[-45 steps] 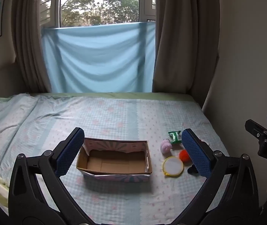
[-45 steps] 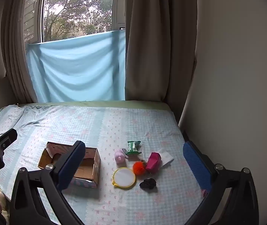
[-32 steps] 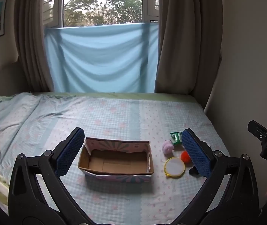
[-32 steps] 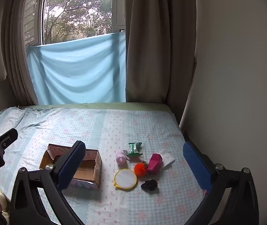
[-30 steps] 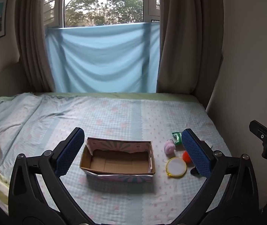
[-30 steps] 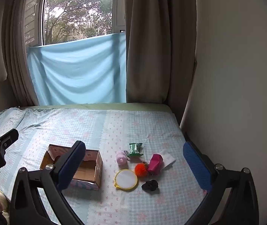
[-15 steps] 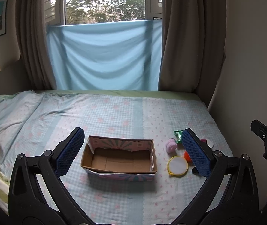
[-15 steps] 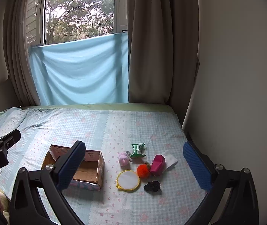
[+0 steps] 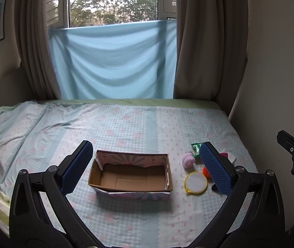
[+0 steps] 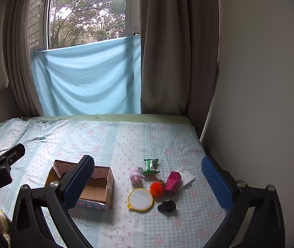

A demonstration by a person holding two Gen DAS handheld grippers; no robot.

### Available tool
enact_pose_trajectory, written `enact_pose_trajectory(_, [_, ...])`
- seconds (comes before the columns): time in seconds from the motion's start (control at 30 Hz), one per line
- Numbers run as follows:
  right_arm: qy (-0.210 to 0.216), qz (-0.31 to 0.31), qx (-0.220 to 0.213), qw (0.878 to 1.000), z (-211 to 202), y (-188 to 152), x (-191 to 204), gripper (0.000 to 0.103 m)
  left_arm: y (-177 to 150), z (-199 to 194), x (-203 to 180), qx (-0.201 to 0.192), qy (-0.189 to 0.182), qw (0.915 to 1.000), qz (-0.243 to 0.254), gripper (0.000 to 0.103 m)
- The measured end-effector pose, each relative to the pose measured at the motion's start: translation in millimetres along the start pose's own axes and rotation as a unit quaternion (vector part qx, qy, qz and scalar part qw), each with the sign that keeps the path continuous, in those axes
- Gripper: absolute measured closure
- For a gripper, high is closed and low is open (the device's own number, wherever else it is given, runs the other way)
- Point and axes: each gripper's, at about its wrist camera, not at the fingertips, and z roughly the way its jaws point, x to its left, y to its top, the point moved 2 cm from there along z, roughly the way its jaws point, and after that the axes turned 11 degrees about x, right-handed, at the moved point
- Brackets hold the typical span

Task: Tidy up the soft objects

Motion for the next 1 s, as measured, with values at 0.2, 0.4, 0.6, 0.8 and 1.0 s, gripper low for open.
enact_pose_trajectory(0.2, [0.000, -0.001, 0.000, 1.000, 0.9, 1.2, -0.6, 0.000, 0.0, 1.4, 0.3, 0.002, -0.002, 1.0000, 0.001, 0.001])
enact_pose_trajectory(0.4, [-0.001, -0.003, -0.001, 1.000, 1.6, 1.5, 1.0, 0.000, 1.2, 3.1, 1.1, 0.003, -0.004, 1.0000, 0.000, 0.001])
enact_pose_trajectory(0.6, [0.001, -0.004, 0.001, 1.000, 2.9, 3.5, 2.7, 0.000, 2.0, 4.6, 0.4, 0.003, -0.005, 1.0000, -0.002, 0.001])
enact_pose_trajectory(0.8, [0.000, -0.004, 0.000, 1.000, 3.9, 2.5, 3.8, 0.000, 2.0, 4.6, 0.8, 0.004, -0.004, 1.0000, -0.002, 0.001])
enact_pose_trajectory(1.0, [0.001, -0.004, 0.000, 1.000, 4.9, 2.7, 4.7, 0.000, 3.4, 7.6, 1.3, 0.004, -0.004, 1.0000, -0.004, 0.001])
